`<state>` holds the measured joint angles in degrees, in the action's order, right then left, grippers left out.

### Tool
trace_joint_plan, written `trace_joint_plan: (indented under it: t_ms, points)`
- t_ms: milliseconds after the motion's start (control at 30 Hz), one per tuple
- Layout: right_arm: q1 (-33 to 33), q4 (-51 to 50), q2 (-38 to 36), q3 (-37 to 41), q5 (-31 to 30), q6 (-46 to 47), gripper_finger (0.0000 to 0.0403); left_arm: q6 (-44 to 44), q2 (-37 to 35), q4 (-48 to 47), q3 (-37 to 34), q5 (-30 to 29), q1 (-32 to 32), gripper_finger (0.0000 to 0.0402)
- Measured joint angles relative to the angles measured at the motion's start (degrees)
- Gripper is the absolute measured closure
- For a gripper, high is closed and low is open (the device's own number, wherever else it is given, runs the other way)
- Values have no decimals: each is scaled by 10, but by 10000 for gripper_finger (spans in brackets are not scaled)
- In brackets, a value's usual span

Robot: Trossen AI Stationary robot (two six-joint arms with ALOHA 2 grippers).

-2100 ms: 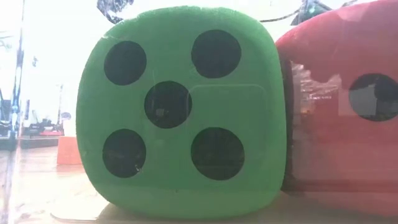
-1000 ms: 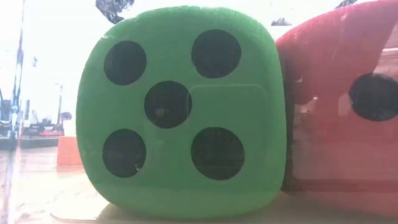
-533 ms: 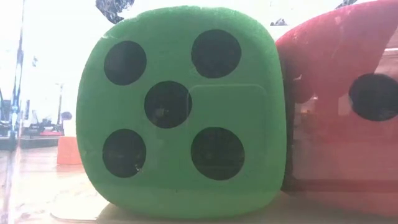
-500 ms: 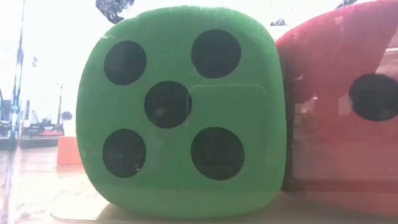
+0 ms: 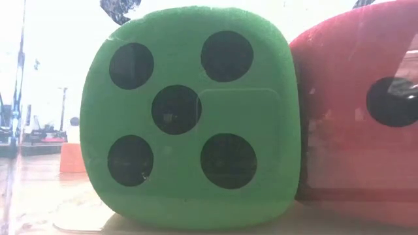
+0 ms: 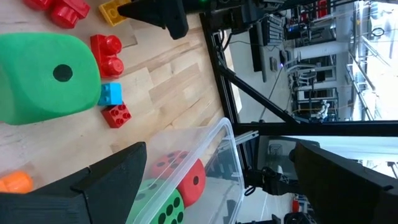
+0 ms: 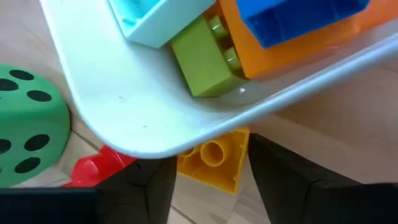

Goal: Pick & Place Toys
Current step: Put the yellow game piece into the white bin

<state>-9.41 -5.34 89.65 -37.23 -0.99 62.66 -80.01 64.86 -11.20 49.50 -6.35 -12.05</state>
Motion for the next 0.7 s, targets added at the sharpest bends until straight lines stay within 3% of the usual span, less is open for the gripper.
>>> trace_joint_plan:
  t_ms: [433, 700]
  points:
    - [0, 11, -3, 2, 12, -17, 381, -6, 0, 0, 0, 0, 0, 9]
    - [0, 11, -2, 2, 47, -29, 394, -7, 0, 0, 0, 0, 0, 9]
